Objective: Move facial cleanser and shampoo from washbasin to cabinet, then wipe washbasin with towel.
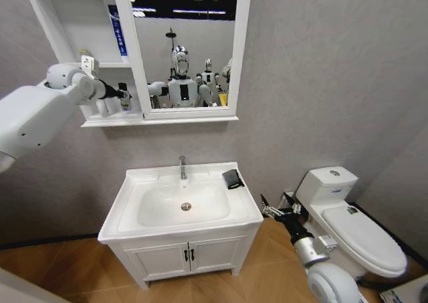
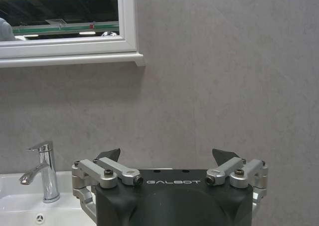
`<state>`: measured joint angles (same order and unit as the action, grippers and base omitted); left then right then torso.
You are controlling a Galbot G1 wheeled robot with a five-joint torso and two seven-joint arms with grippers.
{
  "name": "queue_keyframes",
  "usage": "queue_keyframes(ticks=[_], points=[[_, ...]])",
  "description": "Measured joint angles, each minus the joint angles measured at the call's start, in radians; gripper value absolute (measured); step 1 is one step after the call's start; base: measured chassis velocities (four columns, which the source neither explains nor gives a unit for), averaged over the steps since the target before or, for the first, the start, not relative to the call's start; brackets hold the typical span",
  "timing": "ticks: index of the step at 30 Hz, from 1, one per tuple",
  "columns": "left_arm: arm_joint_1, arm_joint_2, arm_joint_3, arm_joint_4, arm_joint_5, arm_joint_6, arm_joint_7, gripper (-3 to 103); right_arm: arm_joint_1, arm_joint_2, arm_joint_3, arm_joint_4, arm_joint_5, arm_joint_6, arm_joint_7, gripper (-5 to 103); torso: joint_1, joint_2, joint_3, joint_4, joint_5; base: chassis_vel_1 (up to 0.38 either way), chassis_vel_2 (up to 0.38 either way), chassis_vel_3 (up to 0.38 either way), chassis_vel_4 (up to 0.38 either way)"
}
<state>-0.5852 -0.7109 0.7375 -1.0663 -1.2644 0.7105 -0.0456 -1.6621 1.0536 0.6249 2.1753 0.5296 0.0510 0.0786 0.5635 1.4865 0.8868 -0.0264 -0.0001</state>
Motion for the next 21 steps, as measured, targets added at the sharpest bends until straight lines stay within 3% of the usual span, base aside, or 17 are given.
queue_keyframes(ticks=[11, 13, 15, 17, 18, 19, 21], points=[[0.032, -0.001, -0.036, 0.007, -0.006, -0.012, -0.021, 40, -0.001, 0.001, -0.001, -0.005, 0.000, 0.001, 0.000, 100, 0.000, 0.000, 0.000, 0.0000, 0.0002, 0.000, 0.000, 0.000, 0.000], [0.034, -0.001, -0.039, 0.005, -0.007, -0.011, -0.024, 44, -0.001, 0.000, -0.001, -0.004, 0.000, 0.001, 0.000, 100, 0.000, 0.000, 0.000, 0.0000, 0.0002, 0.000, 0.000, 0.000, 0.000], [0.039, 0.004, -0.047, -0.001, -0.009, -0.008, -0.027, 56, -0.001, -0.003, -0.001, 0.000, 0.000, -0.001, 0.001, 100, 0.000, 0.000, 0.000, -0.0001, -0.0002, 0.000, 0.000, 0.000, 0.000], [0.040, 0.006, -0.049, -0.004, -0.009, -0.007, -0.028, 56, -0.001, -0.004, -0.001, 0.001, 0.000, -0.001, 0.001, 100, 0.000, 0.000, 0.000, 0.0000, 0.0000, 0.000, 0.000, 0.000, 0.000], [0.045, 0.015, -0.056, -0.014, -0.012, -0.007, -0.030, 67, -0.001, -0.006, -0.001, 0.003, 0.000, -0.002, 0.002, 100, 0.000, 0.000, 0.000, 0.0000, 0.0002, 0.000, 0.000, 0.000, 0.000], [0.045, 0.015, -0.056, -0.014, -0.012, -0.007, -0.030, 67, -0.001, -0.006, -0.001, 0.003, 0.000, -0.002, 0.002, 100, 0.000, 0.000, 0.000, 0.0000, 0.0002, 0.000, 0.000, 0.000, 0.000], [0.049, 0.028, -0.061, -0.032, -0.025, -0.005, -0.040, 78, -0.001, -0.009, -0.001, 0.008, 0.001, -0.003, 0.002, 100, 0.000, 0.000, 0.000, 0.0001, 0.0000, 0.000, 0.000, 0.000, 0.000]])
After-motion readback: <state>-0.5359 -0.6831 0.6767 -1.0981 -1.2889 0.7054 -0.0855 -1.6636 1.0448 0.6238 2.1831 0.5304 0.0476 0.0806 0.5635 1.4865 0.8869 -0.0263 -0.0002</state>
